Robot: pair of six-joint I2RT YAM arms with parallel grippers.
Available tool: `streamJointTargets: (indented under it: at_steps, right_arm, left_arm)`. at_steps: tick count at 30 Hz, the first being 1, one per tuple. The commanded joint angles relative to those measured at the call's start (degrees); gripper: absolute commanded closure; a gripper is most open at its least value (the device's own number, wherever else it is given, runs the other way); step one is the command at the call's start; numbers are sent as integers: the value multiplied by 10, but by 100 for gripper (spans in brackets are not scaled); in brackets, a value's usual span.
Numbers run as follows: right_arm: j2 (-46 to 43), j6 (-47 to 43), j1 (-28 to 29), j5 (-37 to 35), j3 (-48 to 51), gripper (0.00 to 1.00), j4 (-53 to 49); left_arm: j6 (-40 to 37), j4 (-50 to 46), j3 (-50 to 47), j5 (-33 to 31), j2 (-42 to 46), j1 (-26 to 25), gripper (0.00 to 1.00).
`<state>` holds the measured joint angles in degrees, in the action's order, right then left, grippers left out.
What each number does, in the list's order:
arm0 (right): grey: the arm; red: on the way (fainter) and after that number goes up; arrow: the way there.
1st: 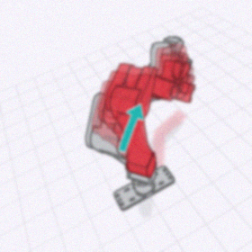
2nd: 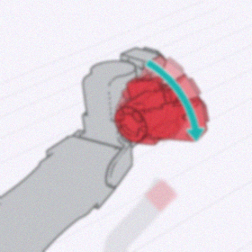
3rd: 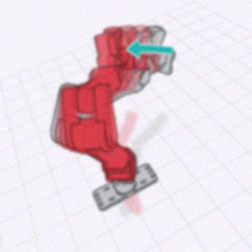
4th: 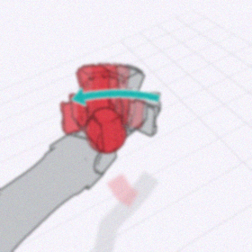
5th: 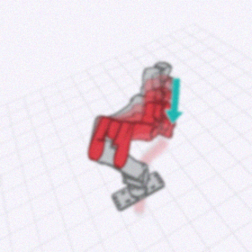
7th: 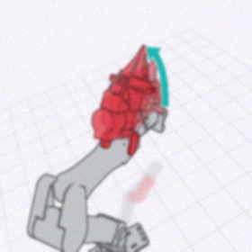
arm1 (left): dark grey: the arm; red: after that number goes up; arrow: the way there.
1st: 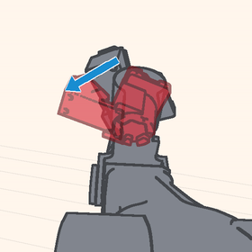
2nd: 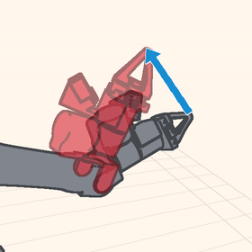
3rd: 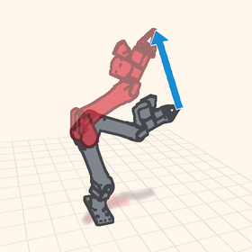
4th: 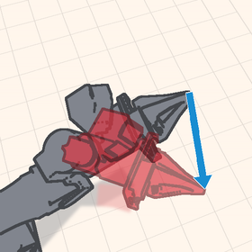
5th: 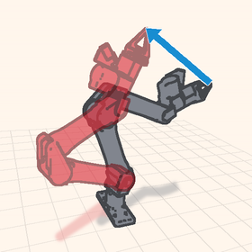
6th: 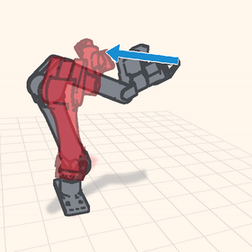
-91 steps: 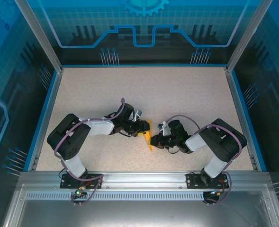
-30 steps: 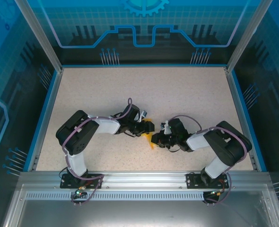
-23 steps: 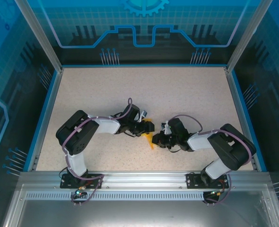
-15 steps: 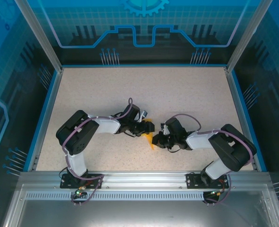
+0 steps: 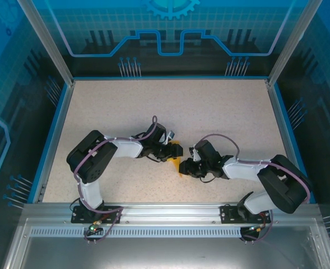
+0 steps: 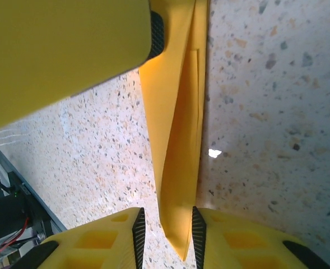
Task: Fold a paper plane with a square sheet of paper (pick it up from the middle)
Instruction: Fold the wing for the fifth time at the center of the table.
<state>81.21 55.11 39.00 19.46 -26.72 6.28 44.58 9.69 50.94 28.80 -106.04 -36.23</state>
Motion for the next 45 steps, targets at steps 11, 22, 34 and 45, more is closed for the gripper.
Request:
streamJointTargets:
  at_steps: [11, 22, 34, 45]
  right_arm:
    - [49, -15, 21, -38, -37, 81, -65]
    - [68, 20, 22, -39, 8, 93, -33]
    - [-39, 27, 31, -83, 22, 89, -59]
    - [-8, 48, 2, 18, -8, 91, 118]
  left_arm:
    - [-16, -34, 7, -2, -22, -2, 46]
    - [-23, -48, 13, -4, -18, -2, 46]
    - [-24, -58, 14, -5, -20, -2, 47]
    - [-19, -56, 17, 0, -26, -1, 47]
